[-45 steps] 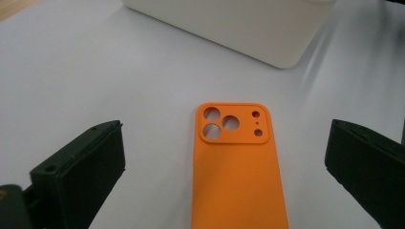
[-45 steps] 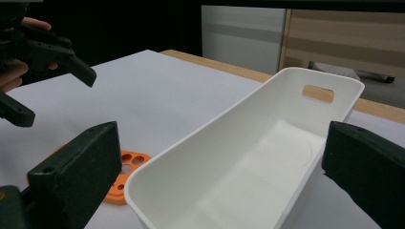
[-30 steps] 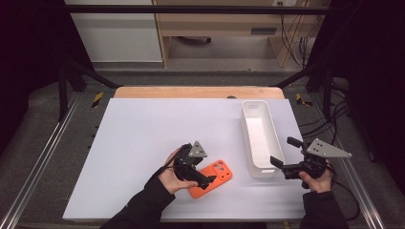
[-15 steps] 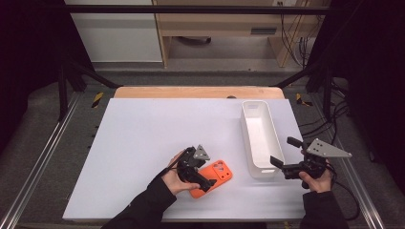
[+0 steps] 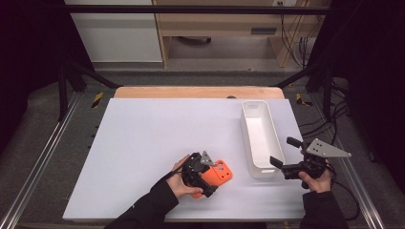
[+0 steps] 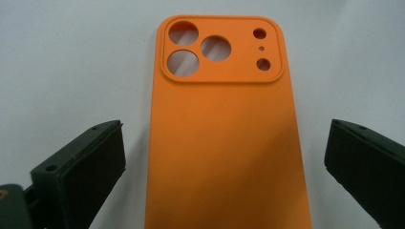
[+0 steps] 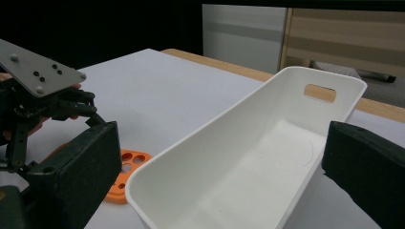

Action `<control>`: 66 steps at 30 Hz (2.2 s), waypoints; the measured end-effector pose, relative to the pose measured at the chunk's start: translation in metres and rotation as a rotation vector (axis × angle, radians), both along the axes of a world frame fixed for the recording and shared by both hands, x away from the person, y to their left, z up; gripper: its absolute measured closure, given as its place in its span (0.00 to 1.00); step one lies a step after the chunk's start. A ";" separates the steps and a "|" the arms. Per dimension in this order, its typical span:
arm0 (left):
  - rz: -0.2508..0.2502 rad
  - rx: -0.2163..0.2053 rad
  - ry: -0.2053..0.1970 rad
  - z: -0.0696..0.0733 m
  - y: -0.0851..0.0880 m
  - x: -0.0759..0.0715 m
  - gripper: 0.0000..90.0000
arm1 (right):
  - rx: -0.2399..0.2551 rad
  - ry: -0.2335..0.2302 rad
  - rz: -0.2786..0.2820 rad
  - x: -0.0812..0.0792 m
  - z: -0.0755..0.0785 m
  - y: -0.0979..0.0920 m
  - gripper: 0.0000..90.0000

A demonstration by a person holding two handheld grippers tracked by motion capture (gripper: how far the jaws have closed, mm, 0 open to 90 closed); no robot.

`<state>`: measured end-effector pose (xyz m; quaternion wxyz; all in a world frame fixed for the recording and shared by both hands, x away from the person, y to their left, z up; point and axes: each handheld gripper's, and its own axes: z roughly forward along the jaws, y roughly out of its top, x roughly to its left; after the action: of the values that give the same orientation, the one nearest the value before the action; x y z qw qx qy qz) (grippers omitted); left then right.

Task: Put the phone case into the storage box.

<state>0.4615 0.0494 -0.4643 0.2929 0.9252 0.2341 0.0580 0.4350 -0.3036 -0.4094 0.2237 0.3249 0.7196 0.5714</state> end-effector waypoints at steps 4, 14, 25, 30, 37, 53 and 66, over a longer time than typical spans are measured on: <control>0.007 0.016 0.005 -0.003 -0.001 0.001 0.00 | -0.001 -0.001 0.001 0.000 0.000 0.000 0.00; 0.013 0.058 0.006 -0.008 -0.002 0.002 0.04 | -0.002 -0.002 0.001 0.000 0.000 0.000 0.00; -0.008 0.076 -0.004 -0.007 -0.005 0.001 0.09 | 0.000 0.003 -0.001 0.000 0.000 0.000 0.00; -0.012 0.089 -0.005 -0.006 -0.006 0.000 0.11 | -0.002 0.001 -0.001 0.001 0.000 0.001 0.00; -0.029 0.090 -0.004 -0.004 -0.007 -0.001 0.16 | -0.004 0.000 0.000 0.001 0.000 0.001 0.00; -0.033 0.123 0.012 -0.002 -0.010 0.001 0.16 | -0.003 -0.003 0.003 0.000 0.000 0.001 0.00; -0.025 0.118 0.014 -0.002 -0.010 0.001 0.17 | -0.002 -0.003 0.001 0.000 0.000 0.001 0.00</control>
<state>0.4625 0.0391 -0.4659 0.2367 0.9442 0.2207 0.0616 0.4352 -0.3030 -0.4089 0.2247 0.3235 0.7201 0.5712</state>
